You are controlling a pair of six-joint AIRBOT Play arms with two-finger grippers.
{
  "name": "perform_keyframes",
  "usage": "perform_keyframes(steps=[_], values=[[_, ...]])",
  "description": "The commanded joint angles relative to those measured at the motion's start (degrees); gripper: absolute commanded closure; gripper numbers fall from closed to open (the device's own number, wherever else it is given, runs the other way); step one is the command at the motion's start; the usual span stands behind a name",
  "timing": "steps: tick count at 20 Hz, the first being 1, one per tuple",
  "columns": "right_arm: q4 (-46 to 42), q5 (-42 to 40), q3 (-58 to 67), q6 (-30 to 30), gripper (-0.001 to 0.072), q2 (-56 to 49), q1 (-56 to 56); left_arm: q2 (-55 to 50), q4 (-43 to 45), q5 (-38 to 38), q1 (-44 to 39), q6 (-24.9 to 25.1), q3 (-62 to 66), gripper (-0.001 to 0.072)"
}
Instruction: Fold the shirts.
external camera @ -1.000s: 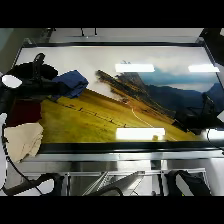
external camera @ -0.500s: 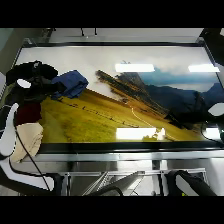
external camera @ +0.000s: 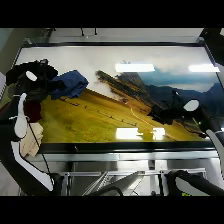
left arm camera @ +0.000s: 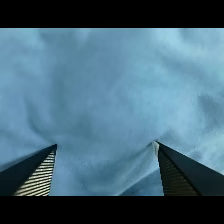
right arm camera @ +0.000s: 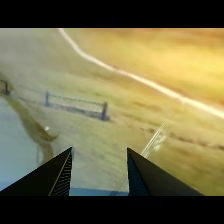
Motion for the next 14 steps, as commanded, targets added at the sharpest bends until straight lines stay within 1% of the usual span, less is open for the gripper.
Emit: perform_keyframes(steps=[1,2,3,4,5,7,8,9,11,12,13,14], values=[[1.1,-3.7,0.2,-0.6,0.0318,-1.6,2.8,-5.2,8.3,-7.1,-3.5,-0.8,6.8,0.0061],[1.5,-3.7,0.4,-1.6,0.0318,-1.4,2.8,-5.7,8.4,-7.4,-4.4,-1.5,6.9,0.0207],[1.5,-3.7,0.5,-1.9,0.0318,-1.0,2.8,-5.9,8.5,-7.7,-5.2,-1.4,6.8,0.0400],[1.5,-3.6,0.5,-2.4,0.0319,-0.5,2.8,-5.8,8.5,-8.6,-6.1,-1.3,7.1,0.0638],[1.5,-3.6,0.6,-2.8,0.0320,0.1,2.7,-5.8,8.2,-10.2,-6.6,-0.7,8.1,0.0691],[1.5,-3.6,0.6,-4.1,0.0323,1.5,2.3,-5.6,7.1,-14.8,-8.7,-0.7,12.3,0.0693],[1.4,-3.6,0.6,-4.5,0.0327,2.4,2.0,-4.9,3.6,-16.6,-9.8,-0.7,13.8,0.0694],[1.2,-3.5,0.6,-5.0,0.0334,3.4,1.4,-3.5,-2.8,-18.7,-10.7,-0.7,14.8,0.0695],[1.2,-2.6,0.7,-6.6,0.0334,5.0,-0.8,0.3,-17.1,-23.2,-13.6,2.0,14.2,0.0696],[1.2,-1.3,0.7,-6.6,0.0343,5.6,-2.5,2.3,-22.6,-25.7,-15.5,3.0,12.7,0.0695],[1.2,0.5,0.7,-8.0,0.0354,6.0,-4.3,4.8,-26.4,-27.9,-18.0,3.7,9.9,0.0695],[1.1,3.0,0.7,-10.1,0.0353,6.3,-6.3,7.1,-27.5,-29.2,-20.6,3.6,6.4,0.0695]])
